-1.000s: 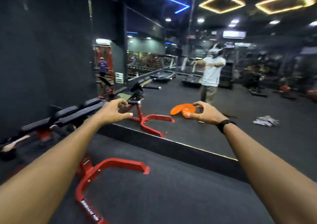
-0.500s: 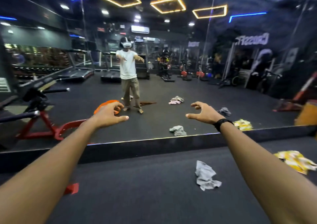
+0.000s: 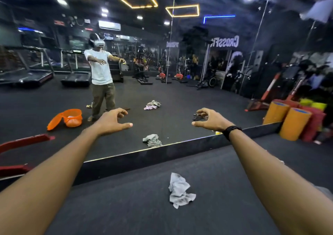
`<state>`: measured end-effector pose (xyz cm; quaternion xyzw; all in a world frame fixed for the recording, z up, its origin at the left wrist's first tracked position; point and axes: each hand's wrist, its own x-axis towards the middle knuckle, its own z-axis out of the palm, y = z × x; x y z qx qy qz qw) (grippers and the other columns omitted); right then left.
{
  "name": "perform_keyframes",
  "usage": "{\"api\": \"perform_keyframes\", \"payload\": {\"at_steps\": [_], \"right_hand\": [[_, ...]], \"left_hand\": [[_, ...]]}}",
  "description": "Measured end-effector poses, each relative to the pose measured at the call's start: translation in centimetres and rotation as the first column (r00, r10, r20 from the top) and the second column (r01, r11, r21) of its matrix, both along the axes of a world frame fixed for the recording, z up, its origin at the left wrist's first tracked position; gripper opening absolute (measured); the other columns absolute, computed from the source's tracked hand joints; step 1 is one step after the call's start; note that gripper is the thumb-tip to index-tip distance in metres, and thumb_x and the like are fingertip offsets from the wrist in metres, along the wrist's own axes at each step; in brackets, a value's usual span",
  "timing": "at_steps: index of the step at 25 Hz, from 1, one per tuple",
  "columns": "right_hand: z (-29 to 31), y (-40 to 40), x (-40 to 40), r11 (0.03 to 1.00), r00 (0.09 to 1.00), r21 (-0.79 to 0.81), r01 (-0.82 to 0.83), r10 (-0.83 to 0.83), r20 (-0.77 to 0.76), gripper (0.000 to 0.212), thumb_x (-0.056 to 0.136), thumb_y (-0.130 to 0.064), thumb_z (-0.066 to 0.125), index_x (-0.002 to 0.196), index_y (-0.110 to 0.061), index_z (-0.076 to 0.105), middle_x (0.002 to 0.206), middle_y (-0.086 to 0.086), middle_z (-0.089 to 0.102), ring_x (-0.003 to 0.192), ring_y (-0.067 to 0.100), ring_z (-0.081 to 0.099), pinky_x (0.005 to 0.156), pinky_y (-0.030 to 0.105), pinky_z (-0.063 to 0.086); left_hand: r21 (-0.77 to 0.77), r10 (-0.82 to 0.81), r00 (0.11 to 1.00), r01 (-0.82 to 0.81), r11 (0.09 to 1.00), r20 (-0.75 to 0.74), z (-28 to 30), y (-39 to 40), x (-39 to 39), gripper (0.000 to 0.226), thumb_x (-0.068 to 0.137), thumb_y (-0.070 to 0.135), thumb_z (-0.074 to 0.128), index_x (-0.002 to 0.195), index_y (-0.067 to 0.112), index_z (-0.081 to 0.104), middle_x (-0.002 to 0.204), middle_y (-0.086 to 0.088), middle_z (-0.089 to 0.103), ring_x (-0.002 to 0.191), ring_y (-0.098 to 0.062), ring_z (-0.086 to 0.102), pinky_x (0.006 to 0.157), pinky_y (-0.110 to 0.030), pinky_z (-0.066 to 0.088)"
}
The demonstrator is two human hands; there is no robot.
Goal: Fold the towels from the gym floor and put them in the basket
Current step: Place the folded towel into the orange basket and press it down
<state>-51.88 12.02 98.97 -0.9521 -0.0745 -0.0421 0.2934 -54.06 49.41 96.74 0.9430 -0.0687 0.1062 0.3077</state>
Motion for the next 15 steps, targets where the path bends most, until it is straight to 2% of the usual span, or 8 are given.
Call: {"api": "perform_keyframes", "payload": {"at_steps": [3, 7, 10, 13, 15], "right_hand": [[0.4, -3.9, 3.9, 1.0, 1.0, 0.001, 0.009, -0.009, 0.007, 0.065, 0.074, -0.048, 0.075, 0.128, -0.022, 0.052, 0.131, 0.005, 0.054, 0.121, 0.019, 0.051, 0.101, 0.034, 0.042], [-0.3, -8.0, 9.3, 1.0, 1.0, 0.007, 0.016, -0.016, -0.009, 0.066, 0.076, -0.045, 0.074, 0.131, -0.019, 0.051, 0.135, 0.005, 0.05, 0.118, 0.015, 0.052, 0.091, 0.025, 0.04], [-1.3, -10.0, 13.8, 0.999, 0.999, 0.019, 0.038, -0.037, -0.023, 0.065, 0.077, -0.042, 0.075, 0.131, -0.018, 0.051, 0.133, 0.004, 0.05, 0.115, 0.013, 0.053, 0.091, 0.025, 0.042], [-2.2, -11.5, 19.2, 0.999, 0.998, 0.005, 0.048, -0.048, -0.037, 0.064, 0.077, -0.04, 0.076, 0.131, -0.017, 0.051, 0.123, -0.001, 0.054, 0.11, 0.01, 0.053, 0.096, 0.027, 0.044], [-2.5, -12.6, 23.4, 0.997, 0.997, 0.006, 0.077, -0.077, -0.028, 0.059, 0.077, -0.04, 0.075, 0.127, -0.018, 0.053, 0.107, -0.011, 0.056, 0.111, 0.01, 0.054, 0.098, 0.029, 0.043]], "left_hand": [[-0.019, 0.003, 1.0, -0.002, 1.0, 0.005, -0.1, -4.0, 4.5, 0.055, 0.075, 0.04, 0.077, 0.122, 0.018, 0.058, 0.118, -0.006, 0.063, 0.109, -0.018, 0.059, 0.096, -0.03, 0.044], [-0.015, -0.039, 0.999, 0.039, 0.999, -0.012, -1.0, -8.9, 10.7, 0.054, 0.075, 0.039, 0.078, 0.12, 0.017, 0.058, 0.117, -0.005, 0.062, 0.102, -0.015, 0.059, 0.098, -0.031, 0.046], [-0.02, -0.065, 0.997, 0.064, 0.998, -0.029, -2.1, -11.3, 16.4, 0.054, 0.074, 0.038, 0.078, 0.12, 0.017, 0.058, 0.118, -0.006, 0.062, 0.108, -0.017, 0.059, 0.099, -0.032, 0.045], [-0.001, -0.086, 0.996, 0.086, 0.996, -0.038, -3.2, -12.9, 23.4, 0.054, 0.074, 0.037, 0.079, 0.12, 0.016, 0.058, 0.119, -0.008, 0.063, 0.11, -0.019, 0.059, 0.095, -0.03, 0.044], [-0.012, -0.112, 0.993, 0.111, 0.994, -0.041, -3.7, -14.0, 28.7, 0.055, 0.074, 0.037, 0.078, 0.121, 0.016, 0.058, 0.12, -0.008, 0.062, 0.11, -0.02, 0.059, 0.095, -0.03, 0.043]]}}
